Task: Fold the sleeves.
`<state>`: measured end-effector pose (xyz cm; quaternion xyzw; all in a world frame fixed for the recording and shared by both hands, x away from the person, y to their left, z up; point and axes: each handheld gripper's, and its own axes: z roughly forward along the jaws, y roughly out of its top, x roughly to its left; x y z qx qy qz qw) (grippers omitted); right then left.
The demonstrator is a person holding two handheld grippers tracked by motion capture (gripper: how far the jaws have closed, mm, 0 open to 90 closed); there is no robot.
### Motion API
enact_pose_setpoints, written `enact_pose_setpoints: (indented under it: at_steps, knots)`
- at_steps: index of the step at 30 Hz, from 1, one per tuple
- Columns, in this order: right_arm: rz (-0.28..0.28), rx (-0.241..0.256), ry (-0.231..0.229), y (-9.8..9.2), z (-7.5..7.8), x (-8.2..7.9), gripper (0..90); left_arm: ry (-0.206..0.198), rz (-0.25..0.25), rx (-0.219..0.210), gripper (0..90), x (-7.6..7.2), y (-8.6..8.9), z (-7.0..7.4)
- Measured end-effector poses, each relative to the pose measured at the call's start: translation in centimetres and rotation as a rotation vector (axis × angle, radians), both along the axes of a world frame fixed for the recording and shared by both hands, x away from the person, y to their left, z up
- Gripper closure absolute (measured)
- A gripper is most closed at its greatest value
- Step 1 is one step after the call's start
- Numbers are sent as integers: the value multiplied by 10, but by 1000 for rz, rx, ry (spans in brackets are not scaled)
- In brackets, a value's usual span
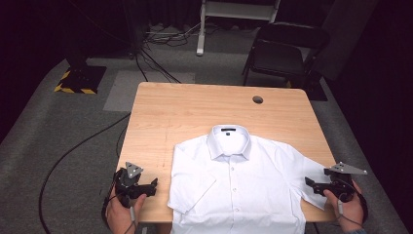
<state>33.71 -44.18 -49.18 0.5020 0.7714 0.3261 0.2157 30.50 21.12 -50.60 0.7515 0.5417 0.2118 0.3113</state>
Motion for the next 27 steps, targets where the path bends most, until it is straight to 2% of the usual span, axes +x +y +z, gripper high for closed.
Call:
enact_pose_setpoints:
  at_steps: [8,27]
  knots:
    - [41,-17,-29,-1,15,-3,66,0,0,0,61,0,0,0]
    - [52,-4,-64,-22,39,9,93,0,0,0,61,0,0,0]
